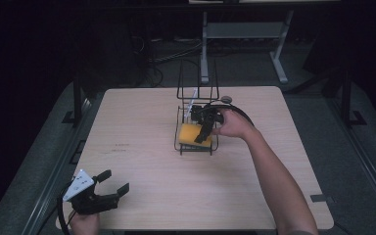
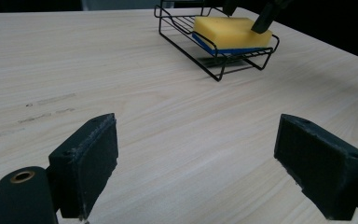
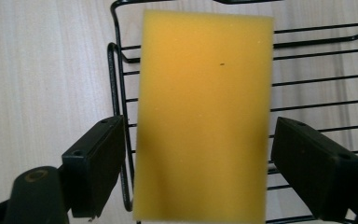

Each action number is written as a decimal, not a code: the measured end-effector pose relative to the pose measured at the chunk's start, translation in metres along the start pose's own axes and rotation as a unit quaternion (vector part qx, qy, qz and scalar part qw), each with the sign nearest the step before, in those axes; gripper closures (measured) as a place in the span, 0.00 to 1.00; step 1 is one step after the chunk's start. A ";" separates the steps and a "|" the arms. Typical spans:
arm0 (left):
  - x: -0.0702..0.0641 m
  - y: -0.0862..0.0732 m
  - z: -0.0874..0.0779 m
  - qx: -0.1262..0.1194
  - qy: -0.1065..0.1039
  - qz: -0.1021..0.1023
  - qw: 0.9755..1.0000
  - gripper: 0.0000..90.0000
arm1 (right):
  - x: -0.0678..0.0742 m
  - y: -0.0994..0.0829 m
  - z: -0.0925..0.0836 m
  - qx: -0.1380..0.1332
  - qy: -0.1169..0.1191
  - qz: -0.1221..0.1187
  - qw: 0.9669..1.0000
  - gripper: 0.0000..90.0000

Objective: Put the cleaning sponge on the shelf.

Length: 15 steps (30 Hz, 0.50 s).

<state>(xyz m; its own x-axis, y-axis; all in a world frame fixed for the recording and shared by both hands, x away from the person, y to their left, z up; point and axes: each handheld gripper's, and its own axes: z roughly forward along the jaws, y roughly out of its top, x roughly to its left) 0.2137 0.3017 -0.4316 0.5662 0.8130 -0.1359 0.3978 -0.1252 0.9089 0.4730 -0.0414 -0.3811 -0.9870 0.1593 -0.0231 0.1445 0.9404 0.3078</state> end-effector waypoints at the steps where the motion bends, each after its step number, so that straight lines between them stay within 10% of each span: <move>1: 0.000 0.000 0.000 0.000 0.000 0.000 1.000 0.14 | 0.001 0.000 0.000 0.000 0.001 0.000 1.000 0.20; 15: 0.000 0.000 -0.001 0.001 0.000 0.002 1.000 0.14 | 0.020 0.015 0.000 0.002 0.008 -0.022 1.000 0.20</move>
<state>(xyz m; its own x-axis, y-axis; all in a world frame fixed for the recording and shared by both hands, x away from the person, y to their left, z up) 0.2132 0.3026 -0.4312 0.5672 0.8129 -0.1324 0.3968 -0.1288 0.9088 0.4552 -0.0241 -0.3770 -0.9933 0.1133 -0.0218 0.1014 0.9476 0.3029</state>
